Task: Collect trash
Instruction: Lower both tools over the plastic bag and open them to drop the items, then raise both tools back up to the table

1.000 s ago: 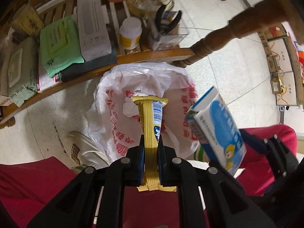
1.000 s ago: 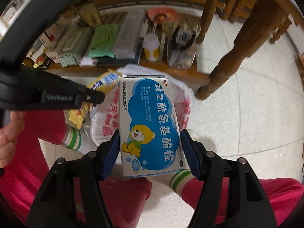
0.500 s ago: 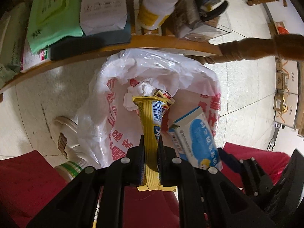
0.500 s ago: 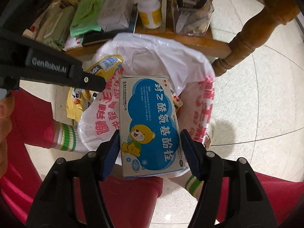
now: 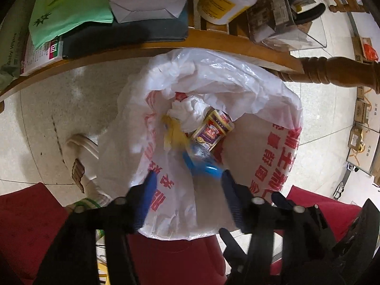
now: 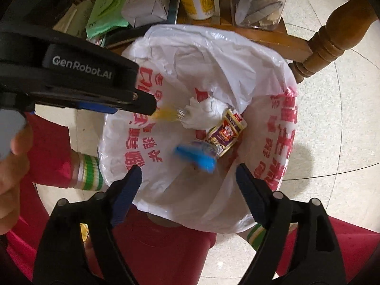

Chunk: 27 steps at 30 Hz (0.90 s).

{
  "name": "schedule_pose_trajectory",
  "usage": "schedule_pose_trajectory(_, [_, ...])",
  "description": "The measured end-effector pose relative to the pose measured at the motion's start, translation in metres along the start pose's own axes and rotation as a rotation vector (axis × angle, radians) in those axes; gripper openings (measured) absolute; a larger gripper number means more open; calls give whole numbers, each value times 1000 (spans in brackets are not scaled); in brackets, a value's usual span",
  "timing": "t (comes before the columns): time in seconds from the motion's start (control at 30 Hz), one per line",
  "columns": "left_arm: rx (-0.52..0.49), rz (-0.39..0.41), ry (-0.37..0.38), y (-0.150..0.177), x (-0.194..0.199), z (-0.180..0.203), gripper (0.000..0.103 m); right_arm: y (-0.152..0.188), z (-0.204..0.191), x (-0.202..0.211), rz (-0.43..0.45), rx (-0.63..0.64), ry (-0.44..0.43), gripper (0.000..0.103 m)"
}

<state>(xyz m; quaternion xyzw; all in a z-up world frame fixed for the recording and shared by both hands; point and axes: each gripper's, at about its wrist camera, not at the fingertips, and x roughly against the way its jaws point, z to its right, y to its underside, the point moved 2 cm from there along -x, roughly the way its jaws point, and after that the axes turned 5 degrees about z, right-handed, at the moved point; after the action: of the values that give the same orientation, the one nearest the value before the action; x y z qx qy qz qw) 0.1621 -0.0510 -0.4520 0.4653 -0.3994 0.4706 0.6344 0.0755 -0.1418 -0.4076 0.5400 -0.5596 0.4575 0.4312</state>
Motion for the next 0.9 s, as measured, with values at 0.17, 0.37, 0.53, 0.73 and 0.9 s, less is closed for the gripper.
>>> schedule_pose_trajectory(0.17, [12,-17,-6,2,-2,-2,66,-2,1,5,7,-22,-15,79])
schedule_pose_trajectory(0.37, [4,-23,-21,11,3,-3,69,-4,3,12,28,-20,-14,79])
schedule_pose_trajectory(0.53, [0,-10,-44,29,22,-7,72,2,5,37,67,-13,-13,79])
schedule_pose_trajectory(0.73, [-30,100,-113,75,76,-8,79,15,0,117,210,46,9,81])
schedule_pose_trajectory(0.9, [-155,223,-184,126,157,2,83,22,-18,213,376,160,26,91])
